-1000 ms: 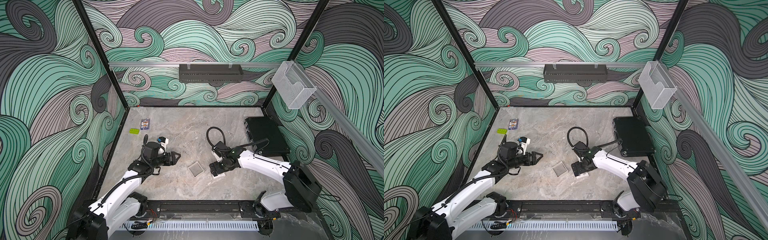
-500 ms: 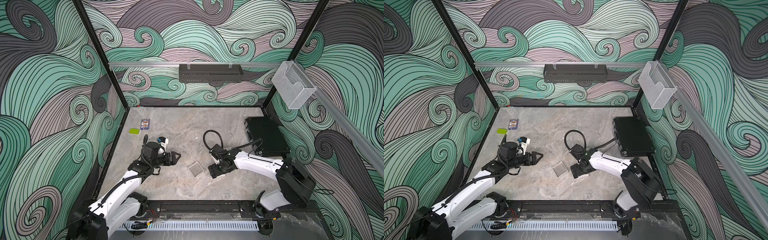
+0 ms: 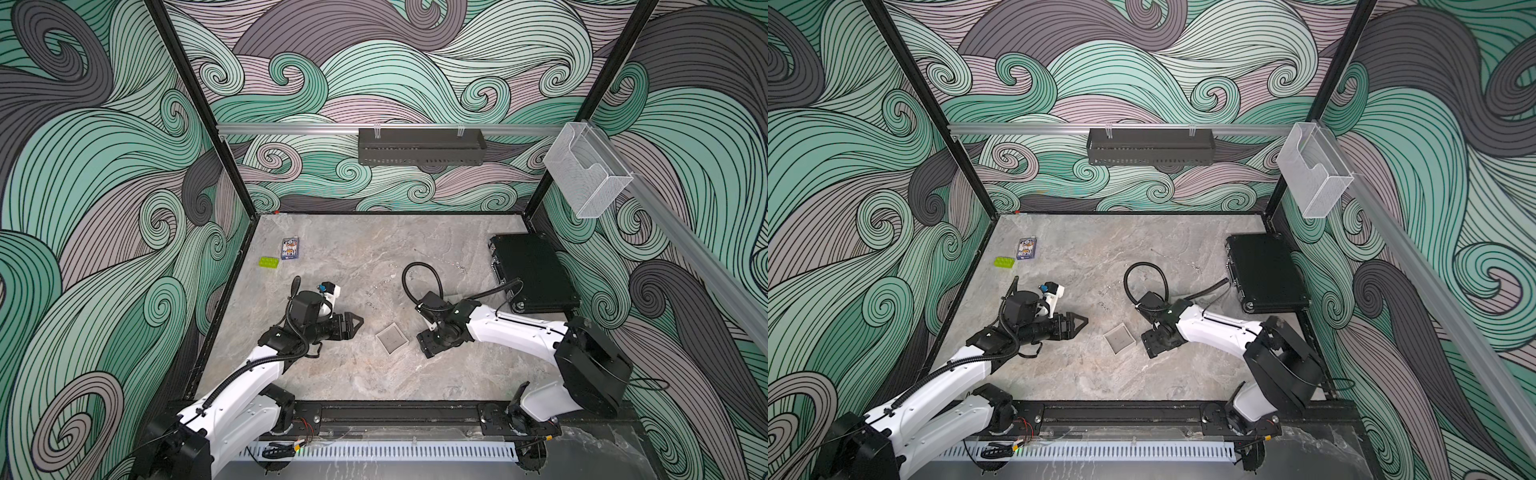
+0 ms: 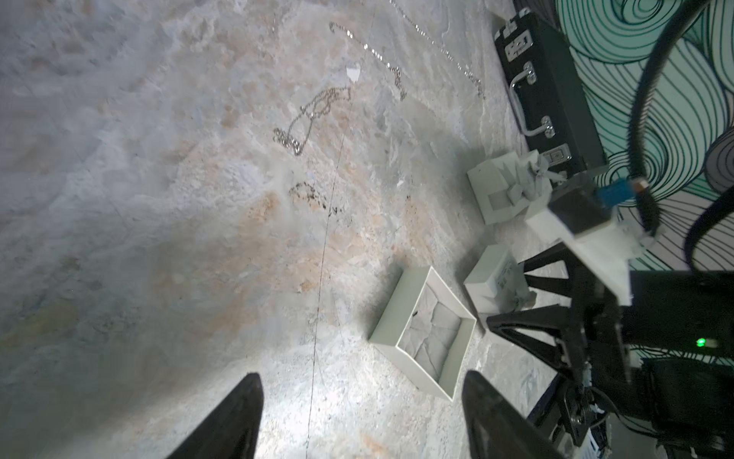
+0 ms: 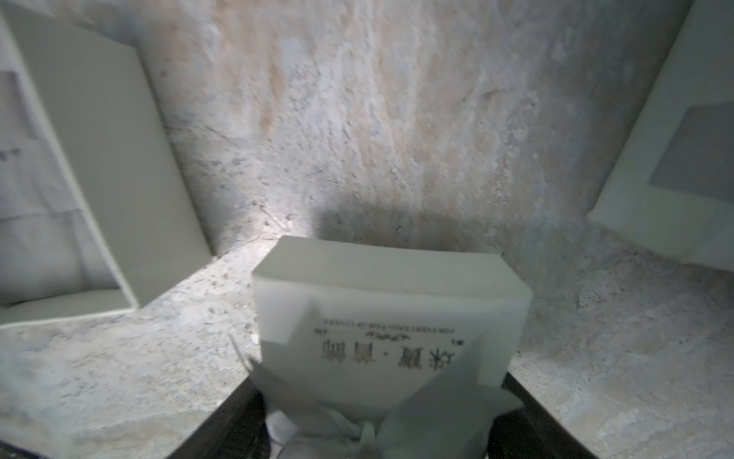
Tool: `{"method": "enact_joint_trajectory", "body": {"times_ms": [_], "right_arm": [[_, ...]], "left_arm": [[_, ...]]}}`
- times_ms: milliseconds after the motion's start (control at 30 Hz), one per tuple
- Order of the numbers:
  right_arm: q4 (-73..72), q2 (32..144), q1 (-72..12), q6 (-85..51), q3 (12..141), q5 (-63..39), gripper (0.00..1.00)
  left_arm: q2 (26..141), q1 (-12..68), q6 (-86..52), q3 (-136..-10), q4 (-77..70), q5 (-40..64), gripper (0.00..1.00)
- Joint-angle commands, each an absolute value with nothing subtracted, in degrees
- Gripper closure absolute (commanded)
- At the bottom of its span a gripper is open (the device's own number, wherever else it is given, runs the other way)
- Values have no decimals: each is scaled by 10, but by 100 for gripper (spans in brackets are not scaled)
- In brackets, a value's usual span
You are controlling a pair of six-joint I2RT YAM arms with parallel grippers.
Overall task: Take the necklace out of the lift-off lid jewelry box
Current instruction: Pick up the lid from the center of the board, then close the lid on the jewelry box.
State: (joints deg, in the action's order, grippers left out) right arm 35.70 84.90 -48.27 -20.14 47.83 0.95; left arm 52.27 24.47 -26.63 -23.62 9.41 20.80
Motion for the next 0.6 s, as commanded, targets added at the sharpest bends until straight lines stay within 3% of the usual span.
{"method": "enact_joint_trajectory", "body": {"times_ms": [0, 233, 567], "right_arm": [[361, 828, -481, -173, 505, -34, 23], [336, 857, -480, -151, 546, -134, 23], [302, 939, -481, -145, 596, -189, 23]], "left_arm": [[516, 262, -272, -225, 92, 201, 24], [475, 330, -274, -184, 98, 161, 30], [535, 410, -304, -170, 34, 125, 50]]}}
